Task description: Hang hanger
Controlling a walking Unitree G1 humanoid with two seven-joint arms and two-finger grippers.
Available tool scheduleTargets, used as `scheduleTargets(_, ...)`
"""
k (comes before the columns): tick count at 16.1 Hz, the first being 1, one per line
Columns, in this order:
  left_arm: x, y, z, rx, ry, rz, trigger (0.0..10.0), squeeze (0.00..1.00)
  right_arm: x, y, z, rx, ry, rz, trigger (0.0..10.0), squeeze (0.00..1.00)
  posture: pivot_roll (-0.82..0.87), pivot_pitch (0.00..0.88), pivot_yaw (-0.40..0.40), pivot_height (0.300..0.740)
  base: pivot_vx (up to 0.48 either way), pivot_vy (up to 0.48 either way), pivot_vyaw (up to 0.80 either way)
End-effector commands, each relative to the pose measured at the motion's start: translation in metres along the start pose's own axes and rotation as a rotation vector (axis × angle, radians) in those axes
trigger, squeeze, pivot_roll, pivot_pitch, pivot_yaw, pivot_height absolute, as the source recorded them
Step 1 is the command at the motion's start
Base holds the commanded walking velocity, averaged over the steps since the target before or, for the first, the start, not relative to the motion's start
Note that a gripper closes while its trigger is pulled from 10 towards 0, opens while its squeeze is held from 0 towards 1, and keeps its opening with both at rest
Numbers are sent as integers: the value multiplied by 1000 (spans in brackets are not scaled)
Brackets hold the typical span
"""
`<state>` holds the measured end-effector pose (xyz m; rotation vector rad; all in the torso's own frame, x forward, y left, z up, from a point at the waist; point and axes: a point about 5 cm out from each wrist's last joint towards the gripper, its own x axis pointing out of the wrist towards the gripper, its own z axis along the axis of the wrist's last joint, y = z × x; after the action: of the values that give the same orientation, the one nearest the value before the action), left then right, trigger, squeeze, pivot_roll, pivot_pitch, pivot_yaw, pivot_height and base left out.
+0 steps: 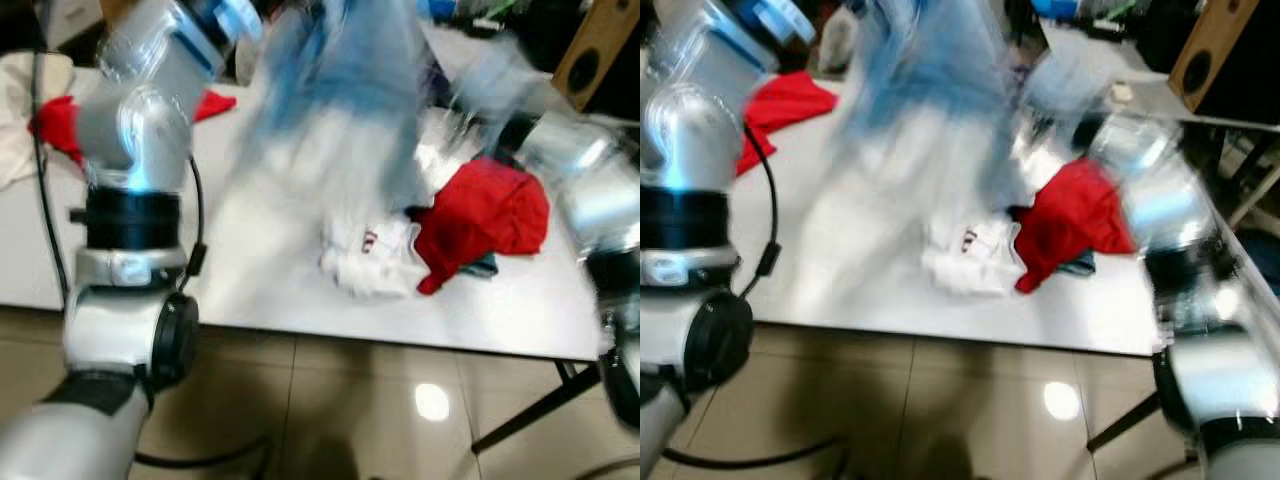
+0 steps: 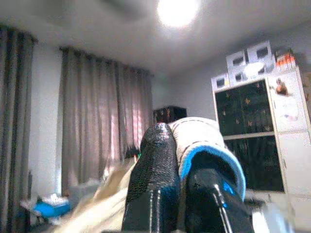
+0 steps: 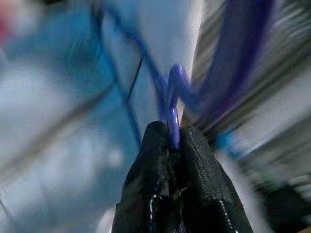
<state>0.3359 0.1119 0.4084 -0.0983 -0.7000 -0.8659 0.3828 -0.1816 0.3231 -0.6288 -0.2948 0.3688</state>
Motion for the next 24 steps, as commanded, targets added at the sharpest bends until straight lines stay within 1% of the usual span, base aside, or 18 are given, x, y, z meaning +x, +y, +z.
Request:
scheduleTargets(1, -3, 4, 12, 12, -39, 15, 10000, 0, 1, -21, 30, -7, -155, -125, 10000, 0, -148, 0, -70, 740, 420, 0, 0)
scheduleTargets(4, -5, 6, 13, 10, -40, 30, 10000, 0, 8, -19, 33, 4, -198, -69, 10000, 0, -149, 0, -70, 740, 423, 0, 0)
scheduleTargets(5, -10, 4, -5, 5, 20, 44, 10000, 0, 5, 13, 6, -49, -118, 85, 10000, 0, -148, 0, -70, 740, 360, 0, 0)
scheduleTargets(6, -18, -5, -29, -15, 71, 40, 10000, 0, -3, 37, -17, -48, -61, 202, 10000, 0, -147, 0, -70, 740, 0, 0, 0)
scheduleTargets(7, -18, -5, -29, -15, 71, 40, 10000, 0, -3, 37, -17, -48, -61, 202, 10000, 0, -147, 0, -70, 740, 0, 0, 0)
scheduleTargets(9, -30, -12, -59, -65, 166, 65, 10000, 0, -11, 51, -30, -16, -44, 270, 10000, 0, -150, 0, -66, 740, 0, 0, 0)
scheduleTargets(10, -60, -20, -109, -92, 364, 124, 10000, 0, -32, 72, -43, 4, -16, 412, 10000, 0, -164, 0, -53, 740, 0, 0, 0)
scheduleTargets(11, -60, -20, -109, -92, 364, 124, 10000, 0, -32, 72, -43, 4, -16, 412, 10000, 0, -164, 0, -53, 740, 0, 0, 0)
scheduleTargets(12, -81, -24, -134, -89, 502, 156, 10000, 0, -47, 82, -48, 17, 6, 501, 10000, 0, -165, 0, -52, 740, 0, 0, 0)
scheduleTargets(13, -112, -31, -161, -46, 692, 144, 10000, 0, -77, 92, -53, 48, 55, 638, 10000, 0, -167, 0, -51, 740, 0, 0, 0)
scheduleTargets(14, -126, -35, -171, -14, 779, 104, 10000, 0, -94, 92, -54, 58, 88, 700, 10000, 0, -169, 0, -50, 740, 0, 0, 0)
scheduleTargets(16, -135, -37, -178, 2, 846, 76, 10000, 0, -106, 88, -54, 63, 122, 743, 10000, 0, -170, 0, -49, 740, 0, 0, 0)
scheduleTargets(17, -143, -34, -184, 13, 907, 67, 10000, 0, -122, 80, -50, 71, 163, 810, 10000, 0, -170, 0, -47, 740, 0, 0, 0)
scheduleTargets(18, -149, -34, -188, 11, 940, 52, 10000, 239, -133, 74, -44, 81, 178, 854, 10000, 0, -170, 0, -46, 740, 0, 0, 0)
scheduleTargets(19, -157, -35, -191, 19, 992, -5, 10000, 1000, -141, 64, -36, 93, 179, 864, 10000, 0, -172, 0, -41, 740, 0, 0, 0)
scheduleTargets(21, -166, -42, -191, -9, 1032, -87, 10000, 1000, -149, 51, -23, 117, 155, 846, 10000, 0, -181, 0, -33, 740, 0, 0, 0)
scheduleTargets(23, -186, -57, -192, -34, 1105, -268, 10000, 1000, -155, 36, -8, 180, 87, 806, 10000, 0, -185, 0, -31, 740, 0, 0, 0)
scheduleTargets(24, -193, -71, -187, -13, 1091, -442, 10000, 1000, -153, 28, 1, 224, 32, 734, 10000, 0, -188, 0, -30, 740, 0, 0, 0)
